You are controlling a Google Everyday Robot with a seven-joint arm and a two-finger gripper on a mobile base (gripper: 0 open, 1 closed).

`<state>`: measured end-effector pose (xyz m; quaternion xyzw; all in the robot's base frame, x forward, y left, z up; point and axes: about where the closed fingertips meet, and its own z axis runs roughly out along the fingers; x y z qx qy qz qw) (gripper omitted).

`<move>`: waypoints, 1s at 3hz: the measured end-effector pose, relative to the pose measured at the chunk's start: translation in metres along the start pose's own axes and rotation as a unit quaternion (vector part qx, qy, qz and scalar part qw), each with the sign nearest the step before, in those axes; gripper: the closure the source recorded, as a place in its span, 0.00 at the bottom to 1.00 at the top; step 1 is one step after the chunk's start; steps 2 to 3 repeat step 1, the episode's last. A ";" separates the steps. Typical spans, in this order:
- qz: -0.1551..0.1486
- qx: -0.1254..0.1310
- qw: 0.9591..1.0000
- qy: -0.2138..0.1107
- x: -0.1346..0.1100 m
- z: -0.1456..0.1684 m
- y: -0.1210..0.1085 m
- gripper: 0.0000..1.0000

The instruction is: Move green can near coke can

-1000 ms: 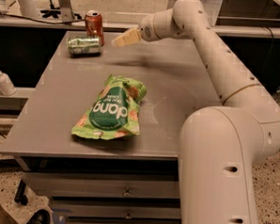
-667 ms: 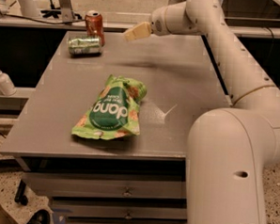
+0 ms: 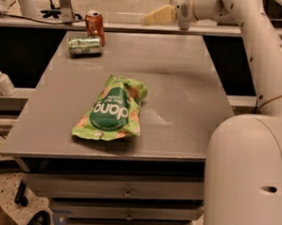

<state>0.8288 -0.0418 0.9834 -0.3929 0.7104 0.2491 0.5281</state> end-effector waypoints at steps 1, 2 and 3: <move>0.002 -0.001 1.000 -0.002 -0.001 -0.004 0.000 0.00; 0.002 -0.001 1.000 -0.002 -0.001 -0.004 0.000 0.00; 0.002 -0.001 1.000 -0.002 -0.001 -0.004 0.000 0.00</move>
Offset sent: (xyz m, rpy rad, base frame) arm 0.0000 0.0000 0.0000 0.0000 0.0000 0.0000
